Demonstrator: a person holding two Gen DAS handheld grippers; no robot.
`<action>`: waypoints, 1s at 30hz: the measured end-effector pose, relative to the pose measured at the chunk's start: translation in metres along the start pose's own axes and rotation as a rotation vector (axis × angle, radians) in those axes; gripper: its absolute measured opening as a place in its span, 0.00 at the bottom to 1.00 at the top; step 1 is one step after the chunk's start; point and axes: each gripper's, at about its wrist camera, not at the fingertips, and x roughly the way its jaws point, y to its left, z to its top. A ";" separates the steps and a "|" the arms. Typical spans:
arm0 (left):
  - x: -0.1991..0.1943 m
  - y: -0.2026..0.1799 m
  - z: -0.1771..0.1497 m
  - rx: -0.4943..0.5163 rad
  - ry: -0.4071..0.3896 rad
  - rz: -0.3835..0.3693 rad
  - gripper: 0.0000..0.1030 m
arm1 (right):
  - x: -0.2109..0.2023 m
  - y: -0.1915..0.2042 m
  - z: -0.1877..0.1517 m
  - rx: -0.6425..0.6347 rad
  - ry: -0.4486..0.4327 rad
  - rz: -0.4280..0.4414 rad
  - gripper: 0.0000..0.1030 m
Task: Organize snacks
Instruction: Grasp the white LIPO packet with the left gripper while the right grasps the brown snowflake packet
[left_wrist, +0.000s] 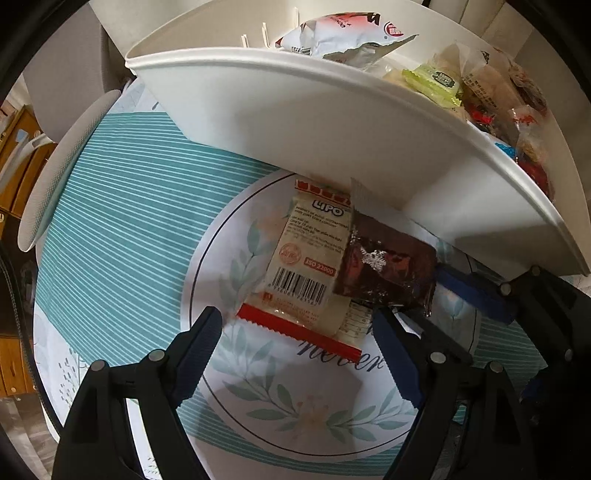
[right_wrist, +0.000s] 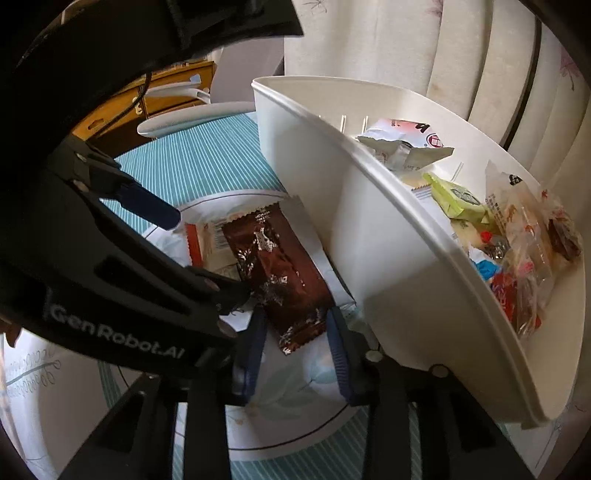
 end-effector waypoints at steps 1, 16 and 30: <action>0.001 0.001 0.001 -0.004 0.001 -0.002 0.81 | 0.000 0.001 0.001 -0.004 0.002 0.004 0.21; 0.006 0.014 0.008 -0.062 -0.089 0.027 0.79 | 0.002 -0.008 0.011 0.058 0.087 0.079 0.03; -0.014 0.002 -0.013 -0.100 -0.175 -0.032 0.51 | 0.003 -0.031 0.020 0.119 0.201 0.145 0.03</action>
